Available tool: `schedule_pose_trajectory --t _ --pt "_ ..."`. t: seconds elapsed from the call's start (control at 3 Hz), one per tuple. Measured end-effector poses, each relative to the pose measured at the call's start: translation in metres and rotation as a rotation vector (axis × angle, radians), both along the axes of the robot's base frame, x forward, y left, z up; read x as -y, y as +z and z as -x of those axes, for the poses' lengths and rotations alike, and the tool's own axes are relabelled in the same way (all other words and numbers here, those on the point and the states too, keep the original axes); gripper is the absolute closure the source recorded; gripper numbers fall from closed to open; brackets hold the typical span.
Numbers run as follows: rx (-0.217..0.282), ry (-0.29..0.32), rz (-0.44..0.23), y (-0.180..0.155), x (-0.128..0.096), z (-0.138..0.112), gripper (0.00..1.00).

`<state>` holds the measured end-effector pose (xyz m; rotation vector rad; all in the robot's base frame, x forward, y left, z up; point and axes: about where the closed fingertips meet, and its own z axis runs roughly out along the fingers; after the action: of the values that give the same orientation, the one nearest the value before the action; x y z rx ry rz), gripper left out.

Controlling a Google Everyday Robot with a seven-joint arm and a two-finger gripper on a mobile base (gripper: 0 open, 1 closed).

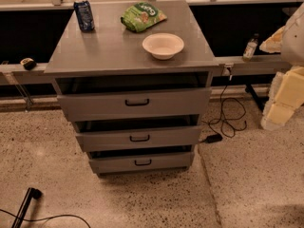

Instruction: Open top drawer

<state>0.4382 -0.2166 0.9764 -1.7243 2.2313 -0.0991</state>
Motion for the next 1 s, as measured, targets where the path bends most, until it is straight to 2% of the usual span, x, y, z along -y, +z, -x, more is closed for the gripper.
schedule_pose_trajectory --t 0.33,0.67,1.0 --pt "0.0 0.0 0.0 0.0 0.0 0.0 0.0" --pt "0.028 -0.044 0.014 -0.012 -0.006 -0.041 0.0" --pt "0.041 -0.024 -0.014 -0.064 -0.022 -0.106 0.0"
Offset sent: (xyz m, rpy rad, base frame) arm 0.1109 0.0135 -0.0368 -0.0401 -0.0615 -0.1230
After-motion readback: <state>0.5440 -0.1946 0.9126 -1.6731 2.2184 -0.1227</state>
